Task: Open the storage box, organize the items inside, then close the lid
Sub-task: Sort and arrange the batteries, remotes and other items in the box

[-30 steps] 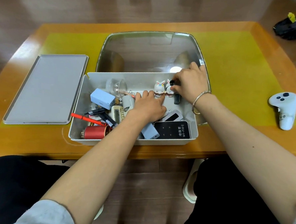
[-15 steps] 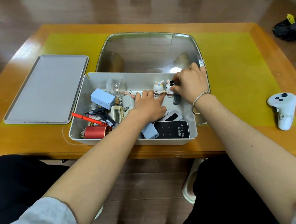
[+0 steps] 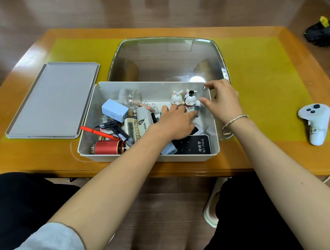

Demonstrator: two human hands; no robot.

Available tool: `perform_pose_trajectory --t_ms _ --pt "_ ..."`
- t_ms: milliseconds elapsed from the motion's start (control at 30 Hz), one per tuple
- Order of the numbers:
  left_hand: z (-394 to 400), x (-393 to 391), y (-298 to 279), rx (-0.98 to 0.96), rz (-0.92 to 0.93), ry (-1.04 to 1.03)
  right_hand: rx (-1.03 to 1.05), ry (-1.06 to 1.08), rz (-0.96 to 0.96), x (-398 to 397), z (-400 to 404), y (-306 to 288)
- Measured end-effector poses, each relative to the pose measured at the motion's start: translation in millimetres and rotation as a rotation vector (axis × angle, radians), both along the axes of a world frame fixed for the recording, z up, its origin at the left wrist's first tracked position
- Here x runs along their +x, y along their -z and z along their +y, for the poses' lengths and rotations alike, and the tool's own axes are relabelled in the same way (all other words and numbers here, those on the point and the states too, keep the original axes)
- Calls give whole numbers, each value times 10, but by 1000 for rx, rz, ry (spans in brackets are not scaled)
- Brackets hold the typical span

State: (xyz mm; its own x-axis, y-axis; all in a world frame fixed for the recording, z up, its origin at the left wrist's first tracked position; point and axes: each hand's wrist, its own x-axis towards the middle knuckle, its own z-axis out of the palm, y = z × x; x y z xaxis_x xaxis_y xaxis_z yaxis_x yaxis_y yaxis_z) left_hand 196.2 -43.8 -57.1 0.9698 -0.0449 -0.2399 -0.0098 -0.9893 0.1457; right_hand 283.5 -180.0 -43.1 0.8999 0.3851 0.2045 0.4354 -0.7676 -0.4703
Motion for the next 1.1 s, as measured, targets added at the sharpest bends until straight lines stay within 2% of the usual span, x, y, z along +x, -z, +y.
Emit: perform_pose_trajectory --t_ms 200,467,600,833,1000,1100 --pt "-60 112 43 19 61 44 1 22 2 24 35 55" --pt "-32 88 7 4 -26 118 6 38 -3 22 60 73" --pt "43 44 13 -59 1 104 -2 41 -11 13 69 65" --pt "-19 20 67 17 53 110 -34 45 -34 -1 76 43" --pt "103 13 60 14 34 103 -131 -29 -214 4 70 -9" --pt "164 -13 43 -15 -72 60 -248 -84 -264 39 137 -87"
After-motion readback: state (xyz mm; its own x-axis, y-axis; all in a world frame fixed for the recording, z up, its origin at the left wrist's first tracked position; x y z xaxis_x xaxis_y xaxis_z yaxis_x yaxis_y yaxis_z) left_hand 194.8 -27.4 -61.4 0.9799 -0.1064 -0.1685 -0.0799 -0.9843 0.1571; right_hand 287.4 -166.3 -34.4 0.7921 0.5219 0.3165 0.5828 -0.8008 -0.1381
